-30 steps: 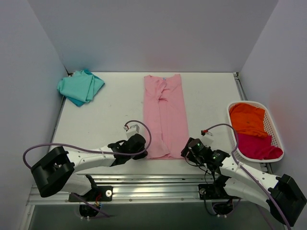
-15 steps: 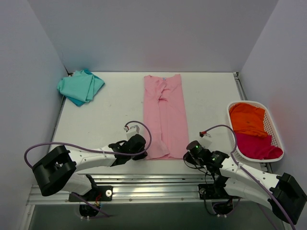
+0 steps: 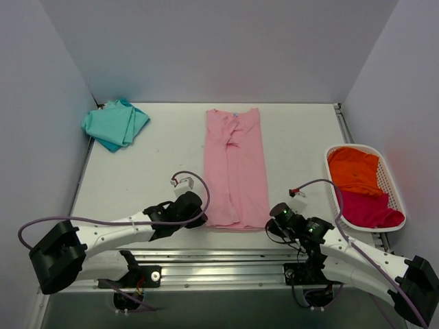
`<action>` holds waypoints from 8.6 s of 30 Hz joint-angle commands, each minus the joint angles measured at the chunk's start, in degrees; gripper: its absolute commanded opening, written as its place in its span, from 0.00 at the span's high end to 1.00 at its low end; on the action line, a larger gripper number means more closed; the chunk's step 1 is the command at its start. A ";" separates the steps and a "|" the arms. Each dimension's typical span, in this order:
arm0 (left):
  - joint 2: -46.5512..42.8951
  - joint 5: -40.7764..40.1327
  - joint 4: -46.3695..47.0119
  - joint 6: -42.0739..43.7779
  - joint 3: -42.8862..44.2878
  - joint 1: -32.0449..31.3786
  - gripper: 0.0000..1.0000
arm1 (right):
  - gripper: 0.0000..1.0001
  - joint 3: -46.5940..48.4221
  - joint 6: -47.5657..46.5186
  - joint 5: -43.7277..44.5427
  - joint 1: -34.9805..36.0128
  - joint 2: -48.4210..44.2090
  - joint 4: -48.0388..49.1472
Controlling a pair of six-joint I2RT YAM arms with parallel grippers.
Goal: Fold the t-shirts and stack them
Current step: Fold the tshirt
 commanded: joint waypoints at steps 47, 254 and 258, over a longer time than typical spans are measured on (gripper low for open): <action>35.23 23.21 -4.23 19.52 45.65 30.93 0.97 | 1.00 48.04 -21.42 11.54 -14.41 49.81 7.32; 42.18 21.46 13.24 9.68 39.34 41.13 0.06 | 0.00 57.72 -20.02 -3.58 -36.91 43.78 19.97; 45.08 21.55 14.92 8.71 41.61 40.34 0.06 | 0.00 56.58 -20.10 -4.45 -37.97 40.60 19.80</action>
